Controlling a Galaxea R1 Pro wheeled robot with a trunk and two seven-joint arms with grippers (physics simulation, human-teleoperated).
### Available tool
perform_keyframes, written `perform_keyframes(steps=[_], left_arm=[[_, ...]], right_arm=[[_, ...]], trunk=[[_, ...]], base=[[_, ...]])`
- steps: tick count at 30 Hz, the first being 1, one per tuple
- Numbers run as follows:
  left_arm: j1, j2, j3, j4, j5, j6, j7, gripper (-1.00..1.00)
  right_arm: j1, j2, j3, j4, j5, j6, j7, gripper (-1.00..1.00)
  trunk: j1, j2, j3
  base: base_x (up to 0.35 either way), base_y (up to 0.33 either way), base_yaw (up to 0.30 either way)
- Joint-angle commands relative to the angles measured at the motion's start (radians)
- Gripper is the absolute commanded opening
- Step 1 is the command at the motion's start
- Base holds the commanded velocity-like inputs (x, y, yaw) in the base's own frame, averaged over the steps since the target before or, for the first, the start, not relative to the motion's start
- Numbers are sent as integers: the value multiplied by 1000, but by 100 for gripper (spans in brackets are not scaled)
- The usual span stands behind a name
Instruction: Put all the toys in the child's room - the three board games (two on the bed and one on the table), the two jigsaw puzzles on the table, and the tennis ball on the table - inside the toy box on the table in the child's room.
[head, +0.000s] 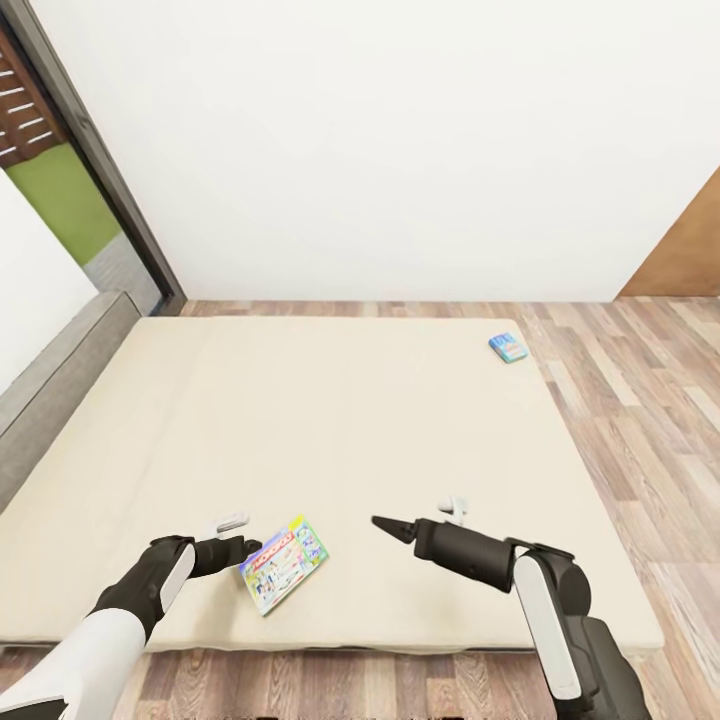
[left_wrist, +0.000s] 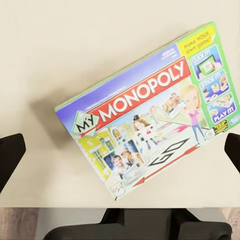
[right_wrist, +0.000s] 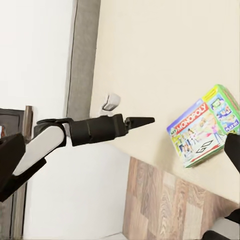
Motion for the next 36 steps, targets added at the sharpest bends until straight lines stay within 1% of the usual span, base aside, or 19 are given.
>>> perform_keyframes(steps=[1, 3, 6, 7, 12, 17, 22, 26, 31, 36], left_arm=[[0, 0, 3, -1, 11, 9, 0, 100], [0, 0, 3, -1, 11, 10, 0, 100], [0, 0, 5, -2, 13, 10, -2, 100], [0, -1, 6, -4, 14, 11, -2, 100], [0, -2, 8, -23, 16, 13, -3, 100], [0, -4, 8, -41, 16, 12, -3, 100], [0, -13, 8, -48, 16, 10, -1, 100], [0, -14, 8, -50, 16, 8, -3, 100], [0, -15, 10, -50, 16, -25, -4, 100], [0, -15, 8, -50, 16, -36, -5, 100]], right_arm=[[-4, 2, -3, 0, 5, 9, 36, 100], [-6, 2, -3, 0, 1, 18, 73, 100], [-8, 2, -3, 0, -10, 24, 101, 100], [-8, 3, -2, 0, -20, 25, 108, 100], [-6, 2, -1, 0, -62, 27, 117, 100], [-5, 1, -1, 0, -87, 26, 120, 100], [-3, 2, -1, 0, -92, 23, 120, 100], [-1, 2, -1, 0, -93, 21, 120, 100], [1, 1, 2, 0, -93, 19, 120, 100], [2, 1, 5, 0, -93, 17, 120, 100]], trunk=[[0, -2, -3], [0, -2, -6], [0, -2, -11], [0, -2, -13], [0, -2, -21], [0, -2, -30], [0, -2, -38], [0, -2, -44], [0, -2, -53], [0, -2, -61]], base=[[0, 0, 0], [0, 0, 0], [0, 0, 0], [0, 0, 0], [0, 0, 0], [0, 0, 0], [0, 0, 0], [0, 0, 0], [0, 0, 0], [0, 0, 0]])
